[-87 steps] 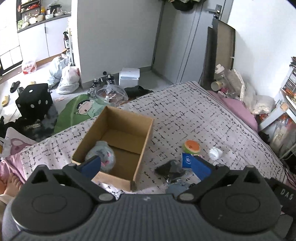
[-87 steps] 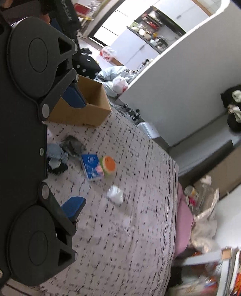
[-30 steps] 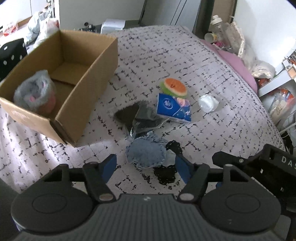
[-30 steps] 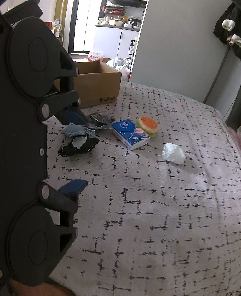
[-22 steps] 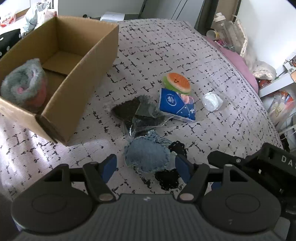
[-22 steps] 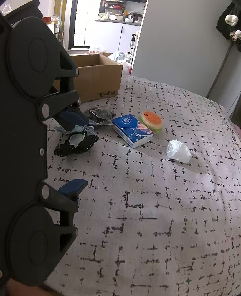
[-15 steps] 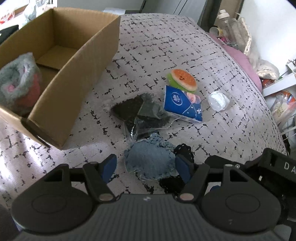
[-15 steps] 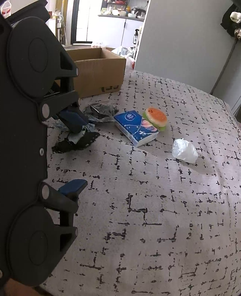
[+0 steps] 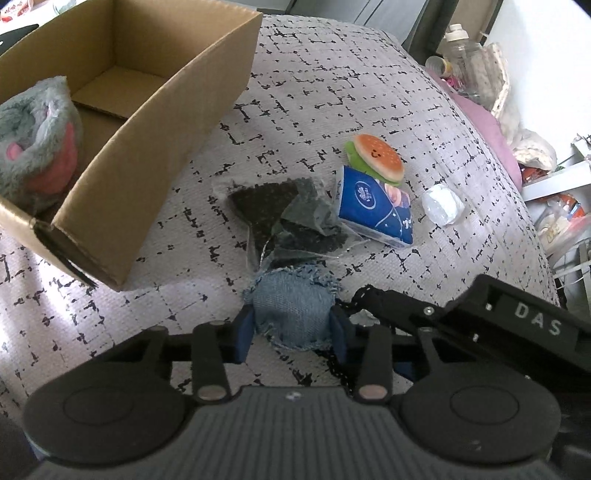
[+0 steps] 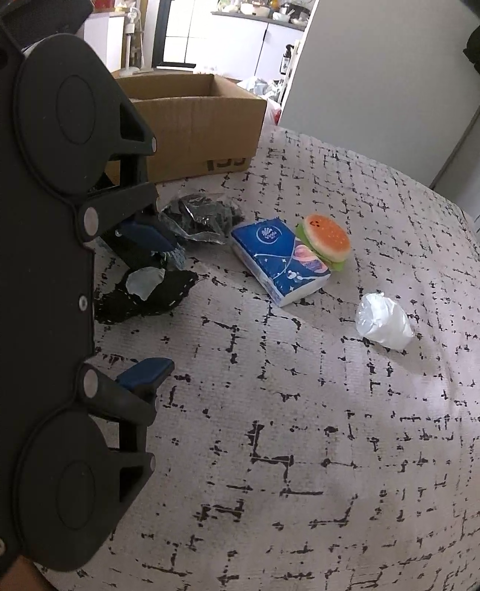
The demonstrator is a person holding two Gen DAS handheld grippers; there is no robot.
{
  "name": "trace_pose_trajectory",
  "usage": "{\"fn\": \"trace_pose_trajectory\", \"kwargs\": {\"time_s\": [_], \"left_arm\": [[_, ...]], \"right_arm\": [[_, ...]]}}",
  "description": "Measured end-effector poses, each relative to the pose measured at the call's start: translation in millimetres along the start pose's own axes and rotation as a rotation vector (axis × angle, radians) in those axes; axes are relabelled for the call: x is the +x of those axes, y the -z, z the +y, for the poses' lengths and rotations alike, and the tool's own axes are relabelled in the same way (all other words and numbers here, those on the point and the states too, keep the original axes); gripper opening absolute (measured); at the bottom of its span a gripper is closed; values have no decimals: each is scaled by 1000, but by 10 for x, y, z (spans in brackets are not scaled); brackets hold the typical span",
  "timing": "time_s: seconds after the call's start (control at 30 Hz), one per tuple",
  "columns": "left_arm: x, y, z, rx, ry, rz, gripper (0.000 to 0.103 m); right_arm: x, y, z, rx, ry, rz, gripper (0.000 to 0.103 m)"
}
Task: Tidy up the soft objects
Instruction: 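Carry the denim plush in the left tool while the right tool grasps the black cloth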
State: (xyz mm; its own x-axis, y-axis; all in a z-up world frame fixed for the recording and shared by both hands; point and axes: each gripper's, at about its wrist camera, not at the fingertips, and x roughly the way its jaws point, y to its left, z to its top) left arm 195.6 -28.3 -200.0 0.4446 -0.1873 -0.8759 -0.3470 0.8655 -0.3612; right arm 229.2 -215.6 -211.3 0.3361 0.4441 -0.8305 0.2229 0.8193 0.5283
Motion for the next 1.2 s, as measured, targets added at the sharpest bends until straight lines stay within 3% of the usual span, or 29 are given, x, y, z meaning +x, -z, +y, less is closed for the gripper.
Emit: {"fn": "trace_pose_trajectory", "kwargs": {"time_s": [0.07, 0.17, 0.37, 0.77, 1.2], "left_arm": [[-7, -1, 9, -4, 4, 3, 41], [-27, 1, 11, -3, 4, 4, 41], [-34, 40, 18, 5, -16, 6, 41], [-287, 33, -25, 17, -53, -46, 41], [-715, -41, -124, 56, -74, -157, 41]], "right_arm": [[13, -1, 14, -7, 8, -2, 61], [52, 7, 46, -28, 13, 5, 43], [76, 22, 77, -64, 18, -1, 24], [-144, 46, 85, -83, -16, -64, 20], [-460, 46, 165, -121, -81, -173, 20]]}}
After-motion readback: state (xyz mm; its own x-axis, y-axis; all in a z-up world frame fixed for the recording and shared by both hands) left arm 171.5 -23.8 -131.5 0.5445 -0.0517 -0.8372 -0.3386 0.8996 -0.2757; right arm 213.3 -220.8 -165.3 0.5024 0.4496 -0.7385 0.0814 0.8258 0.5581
